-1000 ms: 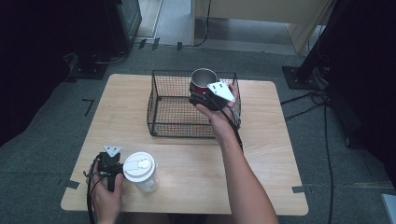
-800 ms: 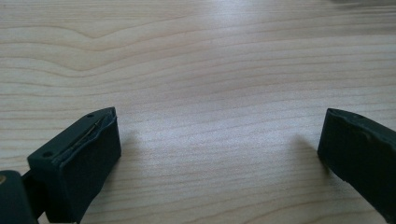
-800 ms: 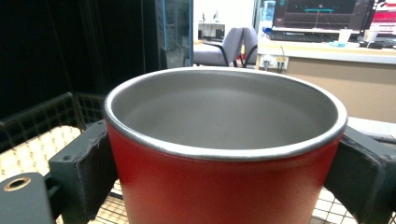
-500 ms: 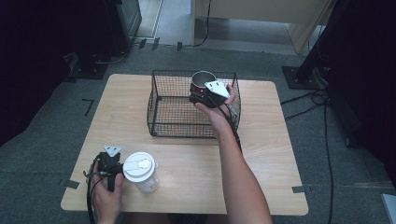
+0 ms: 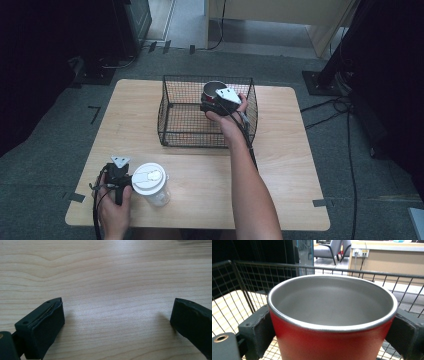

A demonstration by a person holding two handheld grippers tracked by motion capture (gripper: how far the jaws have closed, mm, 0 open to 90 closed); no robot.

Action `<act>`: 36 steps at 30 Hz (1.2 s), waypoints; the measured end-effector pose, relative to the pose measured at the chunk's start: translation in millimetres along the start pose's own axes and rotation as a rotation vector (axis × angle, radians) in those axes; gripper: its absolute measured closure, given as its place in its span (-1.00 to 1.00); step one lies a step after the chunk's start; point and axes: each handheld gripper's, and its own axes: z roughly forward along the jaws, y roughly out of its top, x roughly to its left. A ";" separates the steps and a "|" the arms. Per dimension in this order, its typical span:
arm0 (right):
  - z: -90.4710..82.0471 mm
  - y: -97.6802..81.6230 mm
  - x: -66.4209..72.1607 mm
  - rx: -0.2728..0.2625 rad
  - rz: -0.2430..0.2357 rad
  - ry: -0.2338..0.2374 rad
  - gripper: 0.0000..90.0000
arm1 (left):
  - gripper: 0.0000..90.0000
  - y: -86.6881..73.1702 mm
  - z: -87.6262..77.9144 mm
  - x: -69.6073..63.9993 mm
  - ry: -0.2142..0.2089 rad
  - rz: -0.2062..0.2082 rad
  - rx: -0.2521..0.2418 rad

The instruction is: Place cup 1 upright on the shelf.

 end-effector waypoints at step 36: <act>0.1 0.6 0.6 0.076 -0.016 0.036 -1.00 | -1.00 0.0 0.0 0.0 0.000 0.000 0.000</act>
